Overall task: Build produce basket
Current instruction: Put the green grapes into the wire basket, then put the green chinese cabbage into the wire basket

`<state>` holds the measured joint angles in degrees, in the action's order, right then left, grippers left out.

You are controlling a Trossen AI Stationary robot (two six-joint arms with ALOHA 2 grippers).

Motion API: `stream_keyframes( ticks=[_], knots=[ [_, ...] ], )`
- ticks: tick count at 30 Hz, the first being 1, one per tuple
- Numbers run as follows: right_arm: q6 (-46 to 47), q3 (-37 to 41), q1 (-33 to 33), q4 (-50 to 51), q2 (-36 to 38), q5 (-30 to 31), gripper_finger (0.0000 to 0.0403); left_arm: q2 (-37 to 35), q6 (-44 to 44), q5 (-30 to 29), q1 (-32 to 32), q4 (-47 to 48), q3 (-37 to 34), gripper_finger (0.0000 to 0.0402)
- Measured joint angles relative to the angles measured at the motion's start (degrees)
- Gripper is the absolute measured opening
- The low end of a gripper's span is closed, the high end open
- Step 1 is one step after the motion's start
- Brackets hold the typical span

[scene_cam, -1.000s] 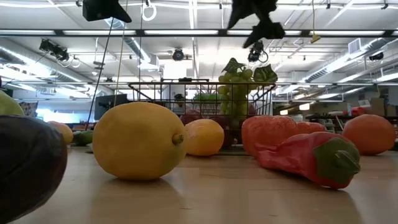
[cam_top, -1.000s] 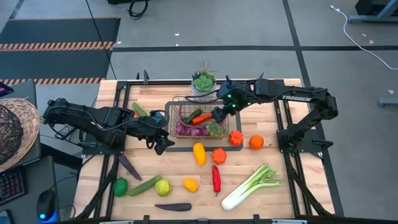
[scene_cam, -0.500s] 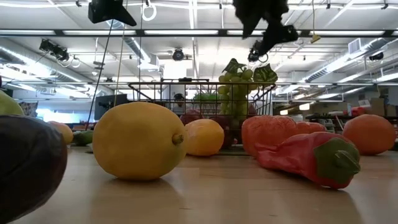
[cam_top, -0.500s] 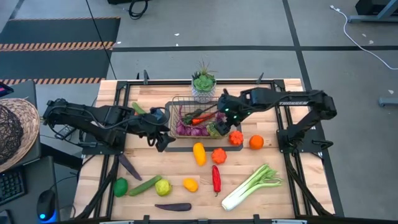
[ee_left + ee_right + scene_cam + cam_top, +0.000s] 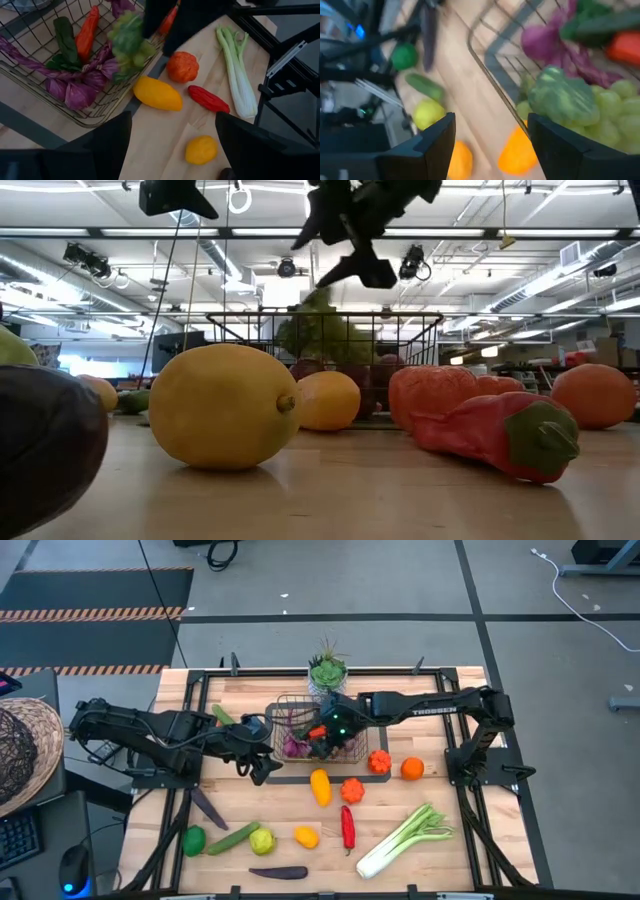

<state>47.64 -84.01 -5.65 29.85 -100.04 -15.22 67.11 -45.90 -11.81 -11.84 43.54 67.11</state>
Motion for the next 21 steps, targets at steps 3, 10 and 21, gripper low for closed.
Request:
stream_keyframes(
  ticks=[3,10,21],
  knots=[
    [0.1,-0.1,-1.0,-0.6,1.1,0.7,0.025,0.0,-0.3,0.0,-0.3,0.0,0.0,0.0293],
    [-2.9,-0.1,-2.5,18.3,7.8,0.9,0.0248,0.0,-0.3,0.0,-0.4,0.0,0.0,0.0293],
    [0.5,-0.1,8.9,44.9,15.0,3.1,0.0248,0.0,1.6,-0.6,-0.3,0.0,0.0,0.0293]
  ],
)
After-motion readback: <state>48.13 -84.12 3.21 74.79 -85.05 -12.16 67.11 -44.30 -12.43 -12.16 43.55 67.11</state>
